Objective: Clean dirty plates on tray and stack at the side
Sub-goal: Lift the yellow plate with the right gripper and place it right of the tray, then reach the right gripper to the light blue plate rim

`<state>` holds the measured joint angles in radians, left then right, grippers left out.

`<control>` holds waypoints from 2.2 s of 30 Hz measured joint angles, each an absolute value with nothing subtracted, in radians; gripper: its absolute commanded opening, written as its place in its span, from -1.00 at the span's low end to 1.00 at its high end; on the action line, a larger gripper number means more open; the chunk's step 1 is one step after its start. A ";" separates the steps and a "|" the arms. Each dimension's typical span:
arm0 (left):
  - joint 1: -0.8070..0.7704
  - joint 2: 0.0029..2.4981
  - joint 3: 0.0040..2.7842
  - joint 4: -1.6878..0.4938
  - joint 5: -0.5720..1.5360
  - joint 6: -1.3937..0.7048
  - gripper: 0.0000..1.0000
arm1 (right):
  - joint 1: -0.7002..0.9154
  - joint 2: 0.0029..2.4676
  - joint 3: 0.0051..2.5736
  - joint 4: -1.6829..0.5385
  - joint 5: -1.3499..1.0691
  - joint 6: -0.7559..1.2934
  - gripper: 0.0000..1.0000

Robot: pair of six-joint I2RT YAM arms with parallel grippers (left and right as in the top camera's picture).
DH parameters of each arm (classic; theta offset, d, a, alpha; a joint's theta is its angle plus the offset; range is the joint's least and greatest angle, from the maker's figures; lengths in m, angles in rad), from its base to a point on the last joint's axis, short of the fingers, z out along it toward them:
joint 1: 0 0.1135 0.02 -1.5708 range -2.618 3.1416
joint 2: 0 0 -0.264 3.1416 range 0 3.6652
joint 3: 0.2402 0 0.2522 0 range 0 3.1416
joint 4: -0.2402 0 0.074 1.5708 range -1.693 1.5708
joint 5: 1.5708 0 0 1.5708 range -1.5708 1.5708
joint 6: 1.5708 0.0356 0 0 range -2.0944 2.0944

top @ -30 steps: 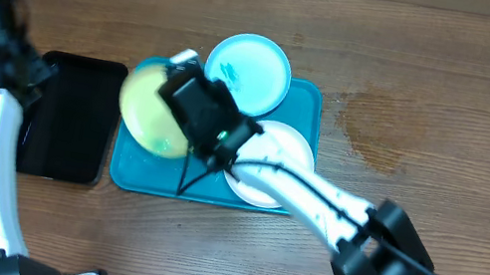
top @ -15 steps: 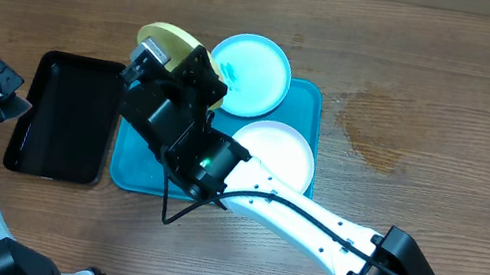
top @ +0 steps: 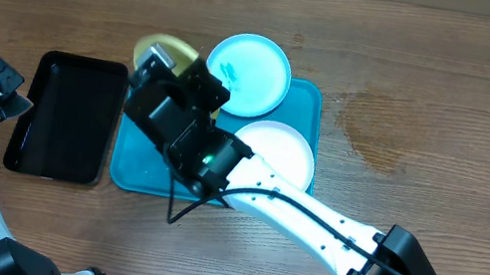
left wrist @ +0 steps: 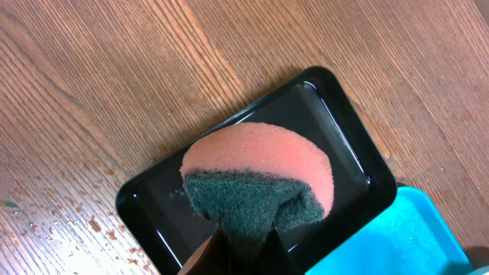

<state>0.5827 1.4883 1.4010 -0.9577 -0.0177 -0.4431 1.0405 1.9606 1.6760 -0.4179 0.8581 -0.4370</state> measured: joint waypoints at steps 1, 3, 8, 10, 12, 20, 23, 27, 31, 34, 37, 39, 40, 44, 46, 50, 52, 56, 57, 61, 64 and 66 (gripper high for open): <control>0.583 1.488 1.401 -0.958 -0.018 -0.443 -0.92 | 1.034 1.961 1.675 -0.442 0.823 -0.447 -0.92; 0.583 1.488 1.401 -0.958 -0.018 -0.443 -0.92 | 1.023 1.961 1.674 -0.416 0.822 -0.431 -0.92; 0.583 1.488 1.401 -0.957 -0.018 -0.443 -0.92 | 0.963 1.959 1.682 -0.423 0.720 -0.290 -0.92; 0.583 1.488 1.401 -0.957 -0.018 -0.443 -0.91 | 0.915 1.959 1.681 -0.507 0.538 -0.272 -0.93; 0.583 1.488 1.400 -0.957 -0.014 -0.443 -0.92 | 0.866 1.960 1.679 -0.542 0.390 -0.232 -0.93; 0.583 1.488 1.400 -0.949 0.009 -0.443 -0.92 | 0.482 1.960 1.679 -0.625 -0.126 0.023 -0.92; 0.583 1.488 1.400 -0.945 0.013 -0.443 -0.92 | 0.300 1.960 1.679 -0.702 -0.220 0.058 -0.92; 0.583 1.488 1.400 -0.943 0.016 -0.443 -0.92 | 0.097 1.960 1.668 -0.752 -0.245 0.079 -0.92; 0.583 1.488 1.400 -0.943 0.016 -0.443 -0.91 | -0.035 1.960 1.608 -0.749 -0.258 0.089 -0.92; 0.583 1.488 1.400 -0.943 0.020 -0.443 -0.90 | -0.106 1.960 1.554 -0.725 -0.262 0.094 -0.92; 0.583 1.488 1.400 -0.943 0.035 -0.443 -0.91 | -0.166 1.960 1.491 -0.671 -0.262 0.100 -0.92; 0.583 1.488 1.400 -0.943 0.044 -0.443 -0.92 | -0.192 1.960 1.448 -0.635 -0.262 0.103 -0.92; 0.583 1.488 1.400 -0.943 0.047 -0.444 -0.91 | -0.202 1.960 1.424 -0.616 -0.262 0.104 -0.80; 0.583 1.489 1.400 -0.941 0.054 -0.447 -0.91 | -0.207 1.960 1.336 -0.574 -0.264 0.109 -0.65; 0.583 1.489 1.400 -0.936 0.057 -0.447 -0.91 | -0.202 1.960 1.317 -0.576 -0.268 0.109 -0.60; 0.583 1.489 1.400 -0.935 0.058 -0.447 -0.92 | -0.196 1.960 1.316 -0.557 -0.313 0.110 -0.47; 0.583 1.489 1.400 -0.935 0.060 -0.447 -0.92 | -0.196 1.960 1.317 -0.542 -0.364 0.115 -0.19; 0.583 1.489 1.400 -0.935 0.061 -0.447 -0.92 | -0.189 1.960 1.357 -0.476 -0.529 0.117 0.38; 0.583 1.489 1.400 -0.936 0.062 -0.447 -0.91 | -0.182 1.960 1.371 -0.448 -0.567 0.119 0.42; 0.582 1.489 1.400 -0.936 0.090 -0.447 -0.91 | -0.117 1.960 1.411 -0.305 -0.638 0.136 0.71; 0.575 1.489 1.400 -0.935 0.102 -0.447 -0.91 | -0.011 1.960 1.415 -0.242 -0.591 0.135 0.73; 0.564 1.489 1.400 -0.936 0.105 -0.446 -0.92 | 0.071 1.962 1.415 -0.208 -0.521 0.121 0.73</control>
<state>0.5644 1.4891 1.4002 -0.9356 0.1055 -0.4461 0.0711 1.9621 1.4151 -0.2077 -0.5213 0.1215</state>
